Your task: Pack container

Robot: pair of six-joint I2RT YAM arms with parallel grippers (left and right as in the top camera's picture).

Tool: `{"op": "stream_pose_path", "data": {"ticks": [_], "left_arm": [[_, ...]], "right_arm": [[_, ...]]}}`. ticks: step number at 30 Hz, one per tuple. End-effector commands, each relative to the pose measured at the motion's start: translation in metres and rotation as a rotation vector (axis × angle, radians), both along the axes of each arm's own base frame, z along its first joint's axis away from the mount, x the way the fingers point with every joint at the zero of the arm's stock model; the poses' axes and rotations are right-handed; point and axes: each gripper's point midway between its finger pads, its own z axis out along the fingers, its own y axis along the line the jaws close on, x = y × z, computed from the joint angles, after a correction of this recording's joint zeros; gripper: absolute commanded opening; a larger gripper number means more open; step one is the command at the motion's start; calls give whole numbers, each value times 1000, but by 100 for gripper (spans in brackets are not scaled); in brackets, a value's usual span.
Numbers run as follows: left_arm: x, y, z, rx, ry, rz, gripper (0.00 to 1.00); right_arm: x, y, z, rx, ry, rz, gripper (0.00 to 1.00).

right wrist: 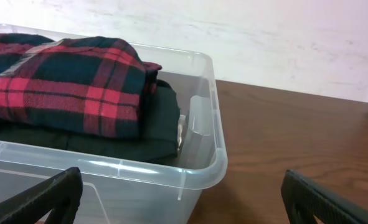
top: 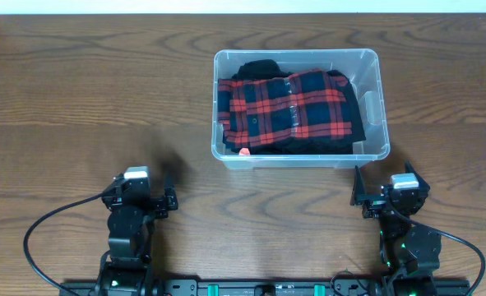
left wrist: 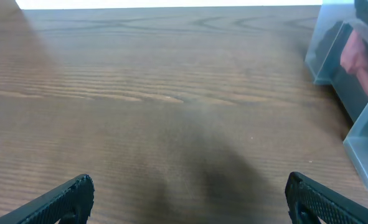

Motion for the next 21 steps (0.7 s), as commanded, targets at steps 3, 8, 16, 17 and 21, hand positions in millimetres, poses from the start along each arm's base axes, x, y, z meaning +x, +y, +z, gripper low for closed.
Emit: {"op": "stream_pose_path", "data": {"ticks": [3, 8, 16, 17, 21], "left_arm": [[-1, -1, -3, -17, -24, -9, 98], [-4, -3, -5, -22, -50, -21, 98], [-3, -6, 16, -34, -146, -39, 98], [-4, -6, 20, -36, -163, -42, 98], [-5, -8, 33, -41, -221, -51, 98]], "right_arm": [[0, 3, -1, -13, -1, 14, 99], [0, 3, -1, -12, -1, 14, 99], [0, 3, -1, -12, -1, 14, 99], [0, 3, -1, -12, -1, 14, 99], [0, 3, -1, -12, -1, 14, 99]]}}
